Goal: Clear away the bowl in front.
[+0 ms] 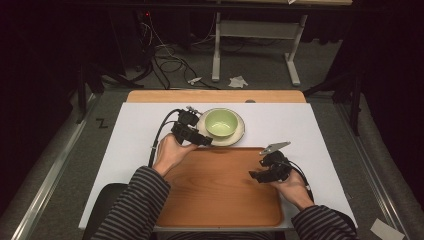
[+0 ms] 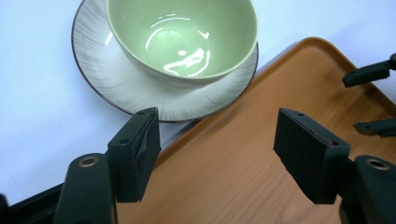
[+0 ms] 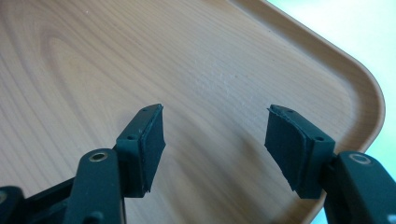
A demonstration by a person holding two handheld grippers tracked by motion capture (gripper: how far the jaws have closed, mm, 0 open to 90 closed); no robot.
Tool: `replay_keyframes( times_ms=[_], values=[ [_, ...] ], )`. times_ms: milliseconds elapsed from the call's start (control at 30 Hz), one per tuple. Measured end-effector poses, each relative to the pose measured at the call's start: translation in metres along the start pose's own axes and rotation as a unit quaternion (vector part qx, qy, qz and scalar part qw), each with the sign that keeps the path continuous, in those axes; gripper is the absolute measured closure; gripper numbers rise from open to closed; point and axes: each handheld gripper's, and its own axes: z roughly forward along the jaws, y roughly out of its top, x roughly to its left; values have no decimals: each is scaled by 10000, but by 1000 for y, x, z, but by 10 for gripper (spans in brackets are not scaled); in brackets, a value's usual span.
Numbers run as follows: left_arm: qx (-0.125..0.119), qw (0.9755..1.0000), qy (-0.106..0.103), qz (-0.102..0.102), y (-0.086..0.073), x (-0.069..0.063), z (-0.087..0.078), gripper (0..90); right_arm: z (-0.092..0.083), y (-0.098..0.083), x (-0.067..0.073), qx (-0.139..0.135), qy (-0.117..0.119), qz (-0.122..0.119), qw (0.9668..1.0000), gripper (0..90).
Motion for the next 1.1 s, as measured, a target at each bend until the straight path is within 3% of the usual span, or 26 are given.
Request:
replay_keyframes(
  times_ms=[167,567,967,1100],
  values=[
    [34,10000,-18,-47,7,3,3,305,0,0,0,-3,-2,-16,10000,387],
    [264,9994,224,-94,31,16,12,306,0,0,1,4,-4,0,10000,387],
    [587,9964,571,-240,54,25,31,330,-1,0,1,-7,4,-22,10000,387],
    [660,9952,615,-380,59,30,40,342,-1,0,1,5,1,-10,10000,387]
  ],
)
